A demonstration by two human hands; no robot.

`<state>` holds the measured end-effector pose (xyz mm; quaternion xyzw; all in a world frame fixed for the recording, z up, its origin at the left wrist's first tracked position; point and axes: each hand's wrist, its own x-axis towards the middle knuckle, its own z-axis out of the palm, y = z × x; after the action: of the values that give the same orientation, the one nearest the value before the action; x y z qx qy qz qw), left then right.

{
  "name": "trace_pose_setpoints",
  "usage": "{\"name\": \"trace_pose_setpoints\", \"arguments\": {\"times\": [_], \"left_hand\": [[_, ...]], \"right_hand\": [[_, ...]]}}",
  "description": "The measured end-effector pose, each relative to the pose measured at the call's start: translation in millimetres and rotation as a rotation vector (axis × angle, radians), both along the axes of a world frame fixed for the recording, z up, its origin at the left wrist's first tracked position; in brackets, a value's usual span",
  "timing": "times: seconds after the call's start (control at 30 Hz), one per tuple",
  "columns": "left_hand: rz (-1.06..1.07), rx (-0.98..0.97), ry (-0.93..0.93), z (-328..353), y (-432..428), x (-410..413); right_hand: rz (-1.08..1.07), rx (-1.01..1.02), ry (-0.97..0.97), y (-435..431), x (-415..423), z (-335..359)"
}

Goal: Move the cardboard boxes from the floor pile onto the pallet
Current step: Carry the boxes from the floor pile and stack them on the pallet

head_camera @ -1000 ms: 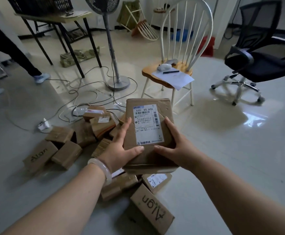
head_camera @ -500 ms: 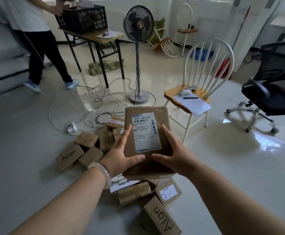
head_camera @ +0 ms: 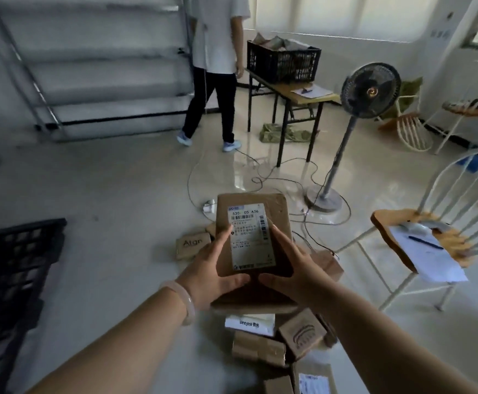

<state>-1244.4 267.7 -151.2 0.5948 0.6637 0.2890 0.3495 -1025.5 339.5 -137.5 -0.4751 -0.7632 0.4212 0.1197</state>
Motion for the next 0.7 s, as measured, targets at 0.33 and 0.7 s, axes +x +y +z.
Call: {"name": "trace_pose_setpoints", "arguments": {"times": [0.33,0.7], "left_hand": [[0.421,0.006,-0.016,1.3,-113.3,-182.2],[0.692,0.074,-0.103,-13.9,-236.2,-397.2]], "right_hand": [[0.417,0.024,-0.002,-37.9,-230.2,6.1],[0.762,0.052,0.011,-119.4,-496.3,-0.2]]}}
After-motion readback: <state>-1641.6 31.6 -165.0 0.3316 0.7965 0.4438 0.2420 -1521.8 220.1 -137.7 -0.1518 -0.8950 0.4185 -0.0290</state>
